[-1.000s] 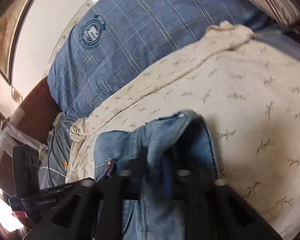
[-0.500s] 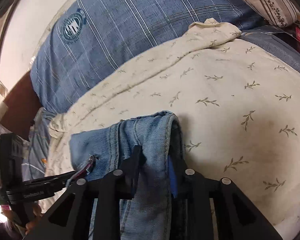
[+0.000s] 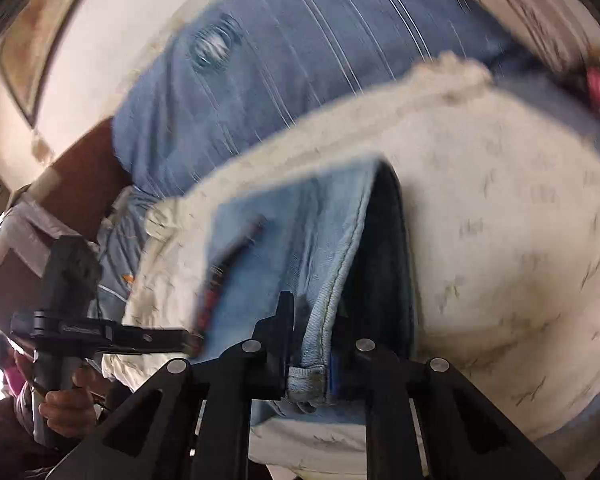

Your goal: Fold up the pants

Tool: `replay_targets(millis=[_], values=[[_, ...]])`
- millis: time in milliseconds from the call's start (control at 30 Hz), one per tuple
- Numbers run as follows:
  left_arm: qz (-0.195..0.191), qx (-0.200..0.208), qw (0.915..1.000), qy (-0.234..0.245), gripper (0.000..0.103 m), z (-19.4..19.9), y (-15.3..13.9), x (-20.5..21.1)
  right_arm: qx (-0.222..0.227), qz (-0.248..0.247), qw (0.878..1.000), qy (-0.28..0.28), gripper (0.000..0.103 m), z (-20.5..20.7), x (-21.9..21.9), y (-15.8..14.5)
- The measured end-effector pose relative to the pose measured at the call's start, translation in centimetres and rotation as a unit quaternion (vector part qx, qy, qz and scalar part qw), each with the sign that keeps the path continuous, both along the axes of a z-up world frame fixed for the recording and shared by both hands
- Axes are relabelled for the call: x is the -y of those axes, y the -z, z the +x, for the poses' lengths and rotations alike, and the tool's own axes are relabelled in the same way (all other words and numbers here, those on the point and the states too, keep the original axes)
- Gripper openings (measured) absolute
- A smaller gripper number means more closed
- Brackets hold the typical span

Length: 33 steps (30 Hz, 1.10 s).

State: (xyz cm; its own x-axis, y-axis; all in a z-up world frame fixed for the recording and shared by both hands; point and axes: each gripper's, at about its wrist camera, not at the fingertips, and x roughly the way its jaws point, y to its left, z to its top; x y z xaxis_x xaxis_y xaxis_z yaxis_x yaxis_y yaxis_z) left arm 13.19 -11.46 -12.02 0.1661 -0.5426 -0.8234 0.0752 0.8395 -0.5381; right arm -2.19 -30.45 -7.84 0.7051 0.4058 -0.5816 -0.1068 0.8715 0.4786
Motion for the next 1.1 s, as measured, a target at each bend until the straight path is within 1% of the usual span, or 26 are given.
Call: replay_targets(millis=[33, 100, 133, 200, 233, 267, 300, 367, 400, 433, 467, 500, 533, 600, 667, 733, 767, 800, 833, 867, 933, 967, 1000, 1033, 1067, 1100], values=[[0.009, 0.005, 0.9999, 0.005, 0.029, 0.0, 0.1, 0.4, 0.024, -0.016, 0.999, 0.013, 0.013, -0.4, 0.3, -1.3], [0.03, 0.014, 0.9994, 0.005, 0.033, 0.0, 1.0, 0.8, 0.02, -0.038, 0.999, 0.019, 0.013, -0.2, 0.7, -1.4], [0.044, 0.02, 0.9988, 0.005, 0.033, 0.0, 1.5, 1.0, 0.004, -0.05, 0.998, 0.024, 0.013, 0.3, 0.8, -0.6], [0.052, 0.031, 0.9981, 0.012, 0.034, -0.2, 1.8, 1.2, -0.049, -0.076, 0.996, 0.022, 0.014, 1.7, 0.5, 2.6], [0.053, 0.033, 0.9979, 0.015, 0.034, -0.2, 1.6, 1.1, -0.066, -0.085, 0.994, 0.019, 0.015, 2.0, 0.4, 4.1], [0.053, 0.032, 0.9979, 0.017, 0.034, -0.1, 1.4, 0.8, -0.068, -0.078, 0.994, 0.021, 0.016, 2.0, 0.5, 4.8], [0.05, 0.028, 0.9982, 0.017, 0.034, -0.1, 1.2, 0.6, -0.064, -0.055, 0.996, 0.029, 0.019, 1.9, 0.9, 4.6], [0.032, 0.016, 0.9992, 0.016, 0.033, 0.2, 0.6, -0.3, -0.055, 0.003, 0.998, 0.036, 0.03, 1.7, 2.2, 3.6], [0.022, 0.018, 0.9996, 0.005, 0.033, 0.6, -0.1, -0.9, -0.044, 0.028, 0.998, 0.04, 0.033, 1.4, 3.0, 3.0], [0.015, 0.026, 0.9995, -0.01, 0.033, 0.9, -0.7, -1.9, -0.033, 0.063, 0.996, 0.046, 0.043, 1.2, 4.1, 2.5], [0.009, 0.036, 0.999, -0.025, 0.033, 1.3, -1.2, -2.8, -0.028, 0.091, 0.994, 0.049, 0.049, 1.2, 4.7, 2.4], [0.004, 0.044, 0.9981, -0.042, 0.035, 1.8, -1.7, -3.8, -0.024, 0.119, 0.991, 0.053, 0.062, 1.2, 5.7, 2.3], [0.003, 0.045, 0.9977, -0.05, 0.036, 1.7, -1.8, -4.4, -0.024, 0.139, 0.988, 0.055, 0.067, 1.5, 6.3, 2.3], [0.001, 0.038, 0.9976, -0.058, 0.039, 2.3, -1.5, -5.0, -0.033, 0.157, 0.986, 0.041, 0.067, 2.7, 6.8, 2.8], [0.006, 0.021, 0.9981, -0.058, 0.039, 3.4, -0.4, -4.8, -0.056, 0.157, 0.986, 0.026, 0.068, 4.4, 6.3, 3.8], [-0.014, -0.002, 0.9985, -0.054, 0.041, 3.3, 1.2, -3.9, -0.074, 0.158, 0.985, 0.014, 0.068, 5.5, 6.0, 4.7], [-0.025, -0.014, 0.9982, -0.052, 0.043, 3.4, 2.0, -3.6, -0.085, 0.165, 0.983, 0.0, 0.068, 6.4, 5.5, 5.4], [-0.028, -0.016, 0.9978, -0.058, 0.053, 3.6, 2.9, -3.0, -0.098, 0.179, 0.979, -0.019, 0.068, 6.9, 5.0, 6.1], [-0.029, -0.014, 0.9977, -0.06, 0.057, 3.7, 3.3, -3.0, -0.11, 0.193, 0.974, -0.043, 0.073, 7.2, 4.4, 6.6], [-0.034, -0.012, 0.9977, -0.057, 0.057, 3.6, 3.7, -2.9, -0.115, 0.192, 0.972, -0.071, 0.081, 7.5, 3.5, 6.7], [-0.036, -0.006, 0.9978, -0.054, 0.06, 3.6, 4.2, -2.7, -0.098, 0.166, 0.975, -0.108, 0.087, 7.5, 2.6, 5.9], [-0.039, -0.004, 0.9979, -0.052, 0.061, 3.8, 4.3, -2.5, -0.101, 0.158, 0.976, -0.11, 0.084, 7.7, 2.5, 5.9], [-0.04, -0.006, 0.998, -0.049, 0.062, 3.9, 4.5, -2.4, -0.112, 0.141, 0.979, -0.1, 0.083, 7.9, 2.4, 6.2], [-0.04, -0.009, 0.9979, -0.049, 0.062, 3.9, 4.6, -2.3, -0.119, 0.136, 0.979, -0.094, 0.082, 8.1, 2.3, 6.4], [-0.04, -0.011, 0.9979, -0.048, 0.06, 3.9, 4.6, -2.4, -0.119, 0.128, 0.981, -0.086, 0.075, 8.0, 2.1, 6.0], [-0.039, -0.009, 0.9982, -0.046, 0.055, 4.1, 4.7, -1.9, -0.12, 0.1, 0.985, -0.077, 0.07, 7.9, 1.5, 5.4]])
